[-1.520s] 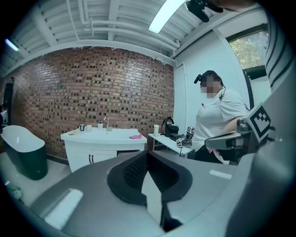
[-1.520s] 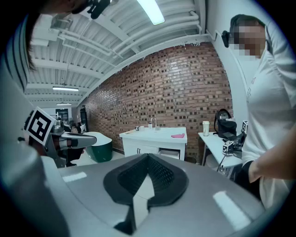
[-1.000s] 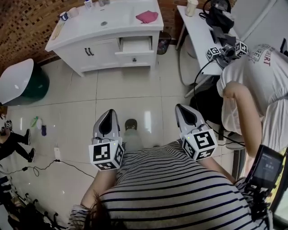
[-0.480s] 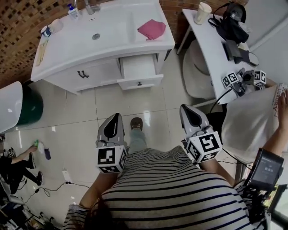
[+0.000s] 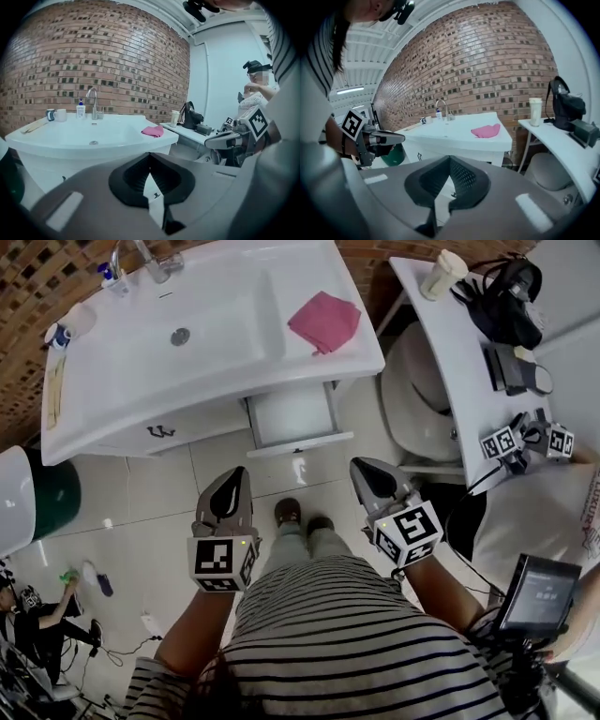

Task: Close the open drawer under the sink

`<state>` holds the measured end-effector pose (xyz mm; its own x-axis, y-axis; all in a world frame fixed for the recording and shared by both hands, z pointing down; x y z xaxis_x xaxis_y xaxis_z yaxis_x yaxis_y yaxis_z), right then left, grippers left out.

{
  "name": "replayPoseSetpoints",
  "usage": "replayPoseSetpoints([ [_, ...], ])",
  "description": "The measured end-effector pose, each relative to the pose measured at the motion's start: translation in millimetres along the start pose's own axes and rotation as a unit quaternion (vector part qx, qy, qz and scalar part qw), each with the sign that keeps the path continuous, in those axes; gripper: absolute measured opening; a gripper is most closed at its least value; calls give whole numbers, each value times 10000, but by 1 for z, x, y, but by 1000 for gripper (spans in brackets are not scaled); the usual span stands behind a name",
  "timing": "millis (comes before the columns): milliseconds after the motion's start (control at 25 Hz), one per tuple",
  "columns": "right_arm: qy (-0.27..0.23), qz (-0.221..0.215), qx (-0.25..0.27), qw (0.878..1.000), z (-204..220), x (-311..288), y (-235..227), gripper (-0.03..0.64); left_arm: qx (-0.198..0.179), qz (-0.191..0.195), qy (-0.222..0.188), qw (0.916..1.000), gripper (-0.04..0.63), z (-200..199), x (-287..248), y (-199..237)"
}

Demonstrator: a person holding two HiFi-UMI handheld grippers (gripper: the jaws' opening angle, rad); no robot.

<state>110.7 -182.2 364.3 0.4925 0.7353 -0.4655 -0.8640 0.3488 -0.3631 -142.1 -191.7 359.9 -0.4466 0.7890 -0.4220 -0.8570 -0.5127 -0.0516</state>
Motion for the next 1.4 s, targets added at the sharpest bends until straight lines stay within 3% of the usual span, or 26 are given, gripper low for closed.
replayPoseSetpoints([
  [240,366,-234,100,9990,63,-65,-36,0,165,-269,8,9995,14,48,-44,-1],
  [400,404,-47,69,9991,117,-102,-67,0,409,-479,42,9980,12,100,-60,-8],
  [640,375,132,1,9992,172,-131,-94,0,512,-462,212,9974,12,162,-80,-24],
  [1400,116,386,45,9992,154,-180,-109,0,593,-189,442,9971,14,176,-93,-17],
])
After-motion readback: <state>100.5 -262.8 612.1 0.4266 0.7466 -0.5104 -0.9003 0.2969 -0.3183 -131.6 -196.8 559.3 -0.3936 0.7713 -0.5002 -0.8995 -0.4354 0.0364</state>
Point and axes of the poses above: the fingertips, and each gripper's own axes: x backward along the fingers, y to its left, z out of its underside, the point moved 7 cm from there along x, backward along the fingers, and after that the axes turned 14 degrees about -x, right-handed, at the moved point
